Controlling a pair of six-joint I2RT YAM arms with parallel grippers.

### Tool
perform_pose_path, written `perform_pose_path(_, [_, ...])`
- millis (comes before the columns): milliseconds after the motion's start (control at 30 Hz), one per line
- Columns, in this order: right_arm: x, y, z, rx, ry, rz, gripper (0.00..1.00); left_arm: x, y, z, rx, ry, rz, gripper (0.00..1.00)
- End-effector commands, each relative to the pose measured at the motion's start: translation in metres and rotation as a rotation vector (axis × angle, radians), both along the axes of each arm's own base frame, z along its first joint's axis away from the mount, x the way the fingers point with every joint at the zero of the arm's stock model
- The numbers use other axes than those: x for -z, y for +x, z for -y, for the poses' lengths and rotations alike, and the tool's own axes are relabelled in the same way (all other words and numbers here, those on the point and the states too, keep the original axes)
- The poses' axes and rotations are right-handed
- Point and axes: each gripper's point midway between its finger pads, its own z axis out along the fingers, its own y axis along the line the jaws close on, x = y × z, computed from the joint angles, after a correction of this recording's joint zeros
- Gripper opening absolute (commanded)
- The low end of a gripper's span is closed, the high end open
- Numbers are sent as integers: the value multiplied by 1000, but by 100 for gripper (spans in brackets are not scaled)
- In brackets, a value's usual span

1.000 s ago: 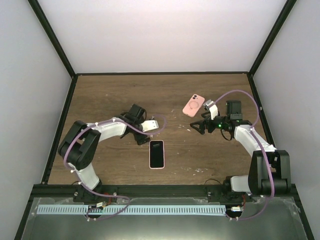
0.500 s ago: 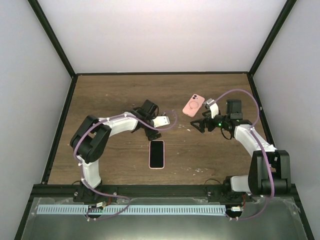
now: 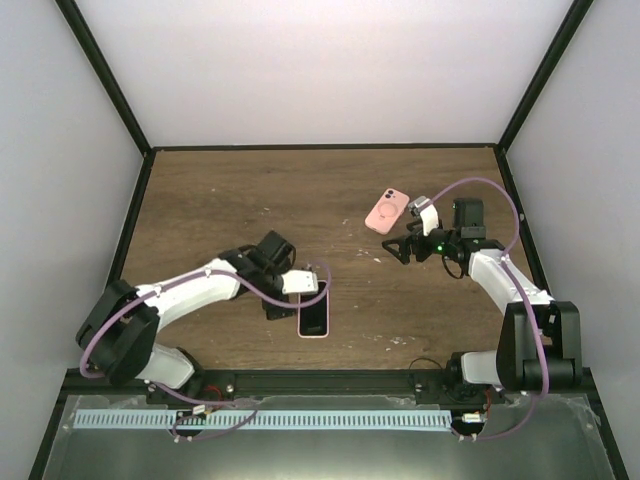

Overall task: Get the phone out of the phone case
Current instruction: Adjust the phone at the center of the board.

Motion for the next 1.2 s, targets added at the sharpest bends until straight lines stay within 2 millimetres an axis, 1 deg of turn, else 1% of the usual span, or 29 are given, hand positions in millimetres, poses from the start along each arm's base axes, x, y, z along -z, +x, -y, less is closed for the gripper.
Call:
perform_pose_path(0, [-26,8,-1,2,0,81,100,2,-31,0,93,61,22,100])
perform_pose_path(67, [-27,11,0,11,-4,85,100,-3,-42,13,143,58,48,100])
perform_pose_path(200, [-27,19,8,64,-38,99,100,-9,-59,51,233,65,111,100])
perform_pose_path(267, [-28,22,14,94,-55,108,100,-10,-61,71,260,63,143,100])
perform_pose_path(333, [-28,27,24,137,-68,117,100,-10,-61,91,279,65,173,100])
perform_pose_path(433, [-30,32,38,184,-71,114,100,-1,-58,116,289,97,206,100])
perform_pose_path(500, [-30,34,42,201,-71,109,100,2,-57,131,291,106,222,100])
perform_pose_path(567, [-29,33,44,202,-69,106,100,9,-59,142,307,118,216,100])
perform_pose_path(633, [-29,33,44,202,-70,108,100,18,-59,147,322,138,234,100])
perform_pose_path(733, [-29,31,44,201,-72,110,100,29,-51,143,309,186,269,100])
perform_pose_path(833, [-30,28,43,189,-69,116,100,37,-52,126,306,225,265,100])
perform_pose_path(933, [-31,25,40,172,-61,120,100,39,-48,101,263,245,226,100])
perform_pose_path(1067, [-33,23,36,149,-44,118,100,42,-32,63,193,279,216,100])
perform_pose_path(1167, [-33,21,34,140,-38,114,100,47,-24,37,150,309,209,100])
